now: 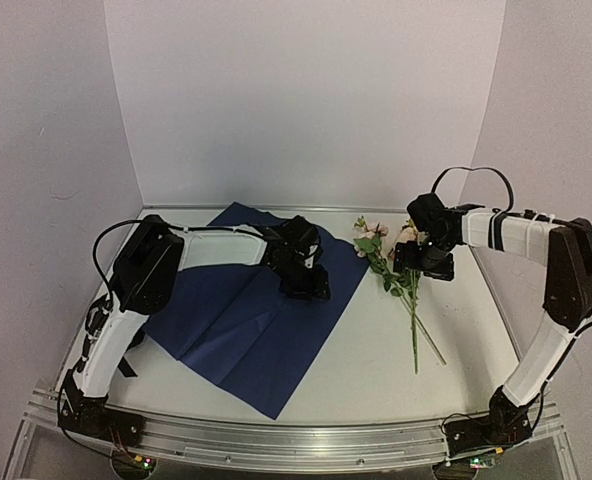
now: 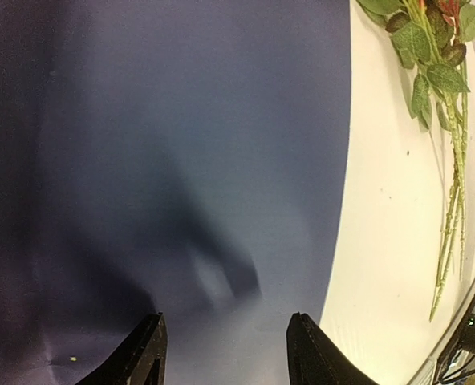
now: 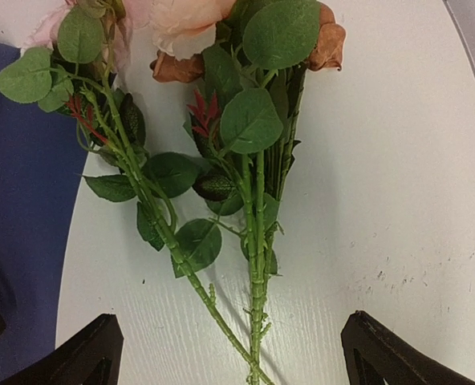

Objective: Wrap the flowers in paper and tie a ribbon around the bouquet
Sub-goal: Adjust the flattened wrapping paper at the center of the board.

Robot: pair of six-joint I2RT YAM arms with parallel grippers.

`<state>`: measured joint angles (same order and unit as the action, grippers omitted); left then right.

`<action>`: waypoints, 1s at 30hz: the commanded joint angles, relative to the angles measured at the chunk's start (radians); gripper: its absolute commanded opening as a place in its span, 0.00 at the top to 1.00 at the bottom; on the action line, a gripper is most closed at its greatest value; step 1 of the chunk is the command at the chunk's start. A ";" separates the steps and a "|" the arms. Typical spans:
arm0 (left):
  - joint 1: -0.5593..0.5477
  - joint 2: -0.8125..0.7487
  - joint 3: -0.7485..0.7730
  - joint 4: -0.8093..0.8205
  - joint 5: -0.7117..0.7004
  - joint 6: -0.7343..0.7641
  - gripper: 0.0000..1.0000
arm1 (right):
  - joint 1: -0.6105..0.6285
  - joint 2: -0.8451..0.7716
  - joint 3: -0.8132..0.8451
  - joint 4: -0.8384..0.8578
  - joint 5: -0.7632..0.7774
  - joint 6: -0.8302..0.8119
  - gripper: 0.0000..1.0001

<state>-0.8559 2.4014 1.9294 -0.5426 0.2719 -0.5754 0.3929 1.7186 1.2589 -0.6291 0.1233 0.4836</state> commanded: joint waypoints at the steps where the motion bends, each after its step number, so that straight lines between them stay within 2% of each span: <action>1: -0.039 0.063 0.072 -0.058 0.034 0.010 0.47 | -0.028 0.010 -0.031 0.028 -0.016 -0.008 0.02; 13: -0.090 0.139 0.207 -0.092 0.086 0.015 0.47 | -0.059 -0.007 -0.088 0.057 -0.052 -0.029 0.02; 21: -0.104 0.103 0.159 -0.091 0.096 0.030 0.47 | -0.058 0.023 -0.110 0.079 -0.083 -0.053 0.03; 26: -0.105 0.076 0.130 -0.098 0.090 0.052 0.47 | -0.041 0.052 -0.118 0.089 -0.091 -0.058 0.14; 30: -0.098 0.080 0.177 -0.127 0.060 0.072 0.46 | -0.030 0.076 -0.127 0.098 -0.090 -0.053 0.26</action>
<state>-0.9520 2.5000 2.0920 -0.5842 0.3533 -0.5368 0.3465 1.7647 1.1454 -0.5508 0.0327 0.4338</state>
